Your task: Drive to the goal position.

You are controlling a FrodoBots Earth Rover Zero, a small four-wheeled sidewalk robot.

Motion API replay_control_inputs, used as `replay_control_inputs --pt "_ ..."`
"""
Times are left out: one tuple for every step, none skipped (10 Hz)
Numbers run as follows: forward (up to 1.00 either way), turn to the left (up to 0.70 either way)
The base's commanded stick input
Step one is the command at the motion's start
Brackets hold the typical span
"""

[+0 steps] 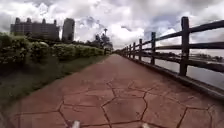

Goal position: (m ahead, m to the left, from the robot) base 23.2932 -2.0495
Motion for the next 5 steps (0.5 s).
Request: replay_control_inputs --pt "0.7 0.0" --pt "0.7 0.0" --pt "0.7 0.0" --pt "0.7 0.0" --pt "0.7 0.0"
